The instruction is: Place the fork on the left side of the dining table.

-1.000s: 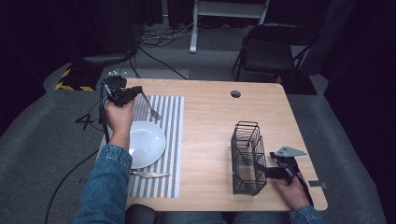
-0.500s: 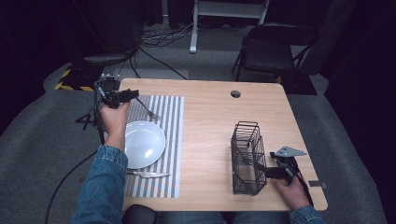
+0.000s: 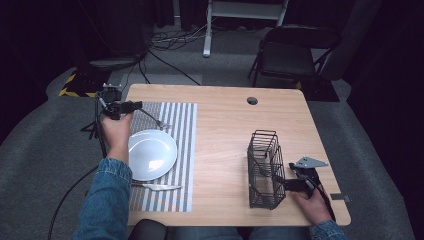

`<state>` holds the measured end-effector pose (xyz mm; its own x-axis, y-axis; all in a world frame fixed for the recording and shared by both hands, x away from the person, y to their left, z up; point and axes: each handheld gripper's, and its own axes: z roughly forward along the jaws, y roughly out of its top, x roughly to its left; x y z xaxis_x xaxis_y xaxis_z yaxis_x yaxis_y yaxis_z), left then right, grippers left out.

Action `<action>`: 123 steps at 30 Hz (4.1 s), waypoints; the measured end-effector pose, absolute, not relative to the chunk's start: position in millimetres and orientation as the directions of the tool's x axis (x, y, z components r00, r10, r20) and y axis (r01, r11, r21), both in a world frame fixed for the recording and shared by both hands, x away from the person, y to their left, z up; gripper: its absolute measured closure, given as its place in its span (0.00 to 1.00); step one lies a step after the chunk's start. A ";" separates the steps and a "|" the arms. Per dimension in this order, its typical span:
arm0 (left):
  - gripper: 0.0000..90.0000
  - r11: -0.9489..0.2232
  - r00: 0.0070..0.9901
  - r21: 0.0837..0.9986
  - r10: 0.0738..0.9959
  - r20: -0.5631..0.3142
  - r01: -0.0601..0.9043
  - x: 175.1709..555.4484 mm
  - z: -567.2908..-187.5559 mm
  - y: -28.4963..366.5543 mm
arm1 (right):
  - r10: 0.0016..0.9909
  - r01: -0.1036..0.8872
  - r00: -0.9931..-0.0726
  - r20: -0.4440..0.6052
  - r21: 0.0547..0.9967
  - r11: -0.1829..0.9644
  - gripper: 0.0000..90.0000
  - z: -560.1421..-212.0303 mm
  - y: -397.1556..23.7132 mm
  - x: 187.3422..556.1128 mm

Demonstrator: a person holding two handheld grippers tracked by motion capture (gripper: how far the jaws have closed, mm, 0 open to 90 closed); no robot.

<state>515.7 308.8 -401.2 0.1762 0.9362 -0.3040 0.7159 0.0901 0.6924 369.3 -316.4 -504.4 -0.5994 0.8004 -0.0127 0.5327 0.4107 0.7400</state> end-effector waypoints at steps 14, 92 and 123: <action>0.53 0.096 0.112 0.639 0.954 -0.278 0.763 520.3 -419.7 319.8 | 0.800 0.533 -0.599 -0.013 0.740 0.411 0.21 -504.4 -316.4 369.3; 0.51 -0.161 0.476 0.816 0.866 -0.154 0.556 389.8 -314.0 221.6 | 0.801 0.535 -0.598 -0.012 0.739 0.410 0.20 -504.4 -316.4 369.4; 0.45 -0.264 0.646 0.823 0.747 -0.155 0.502 344.2 -375.4 143.1 | 0.800 0.534 -0.600 -0.011 0.739 0.411 0.20 -504.4 -316.7 369.4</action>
<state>344.2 143.1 -375.4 0.6464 0.7472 -0.1546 0.5022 -0.2642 0.8234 369.4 -316.7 -504.4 -0.6003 0.7997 -0.0115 0.5338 0.4113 0.7389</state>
